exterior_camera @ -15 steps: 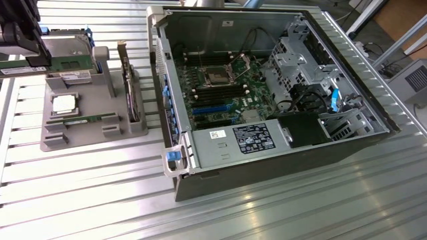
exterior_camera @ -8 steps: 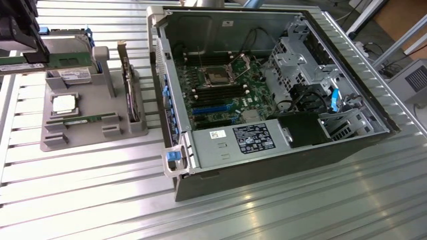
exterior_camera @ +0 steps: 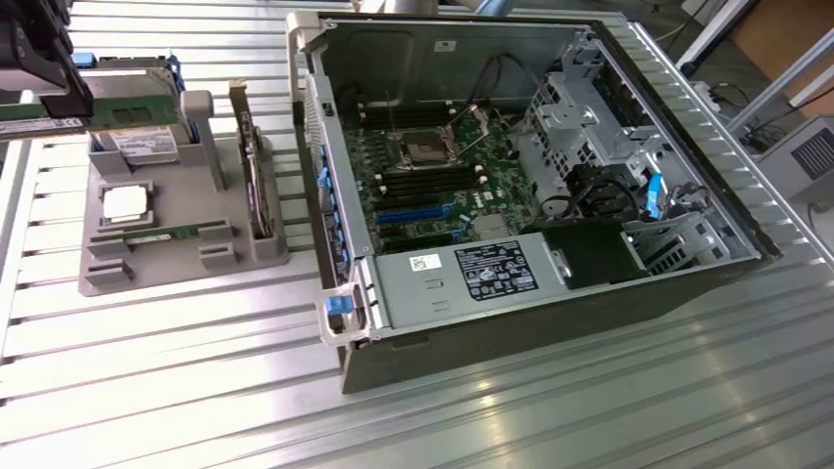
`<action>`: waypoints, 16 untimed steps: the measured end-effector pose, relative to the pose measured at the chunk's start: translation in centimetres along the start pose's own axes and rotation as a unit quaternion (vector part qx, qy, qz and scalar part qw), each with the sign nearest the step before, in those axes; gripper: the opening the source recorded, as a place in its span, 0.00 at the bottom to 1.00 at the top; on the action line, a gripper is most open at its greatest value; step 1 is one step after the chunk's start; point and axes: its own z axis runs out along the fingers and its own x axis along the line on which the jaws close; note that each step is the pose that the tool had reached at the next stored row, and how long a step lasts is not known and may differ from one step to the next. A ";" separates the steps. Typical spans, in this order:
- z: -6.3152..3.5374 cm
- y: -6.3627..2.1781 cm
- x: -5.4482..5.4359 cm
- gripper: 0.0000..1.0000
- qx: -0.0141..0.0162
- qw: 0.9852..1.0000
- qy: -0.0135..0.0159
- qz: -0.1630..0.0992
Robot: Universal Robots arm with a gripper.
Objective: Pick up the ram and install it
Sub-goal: 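Pick up the ram and move it above insertion slot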
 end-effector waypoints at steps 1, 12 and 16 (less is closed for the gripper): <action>-0.09 0.00 0.0 0.12 0.000 1.000 0.000 0.000; -0.87 0.03 0.0 0.12 0.000 1.000 0.000 0.000; -1.16 0.04 0.0 0.12 0.000 1.000 0.000 0.000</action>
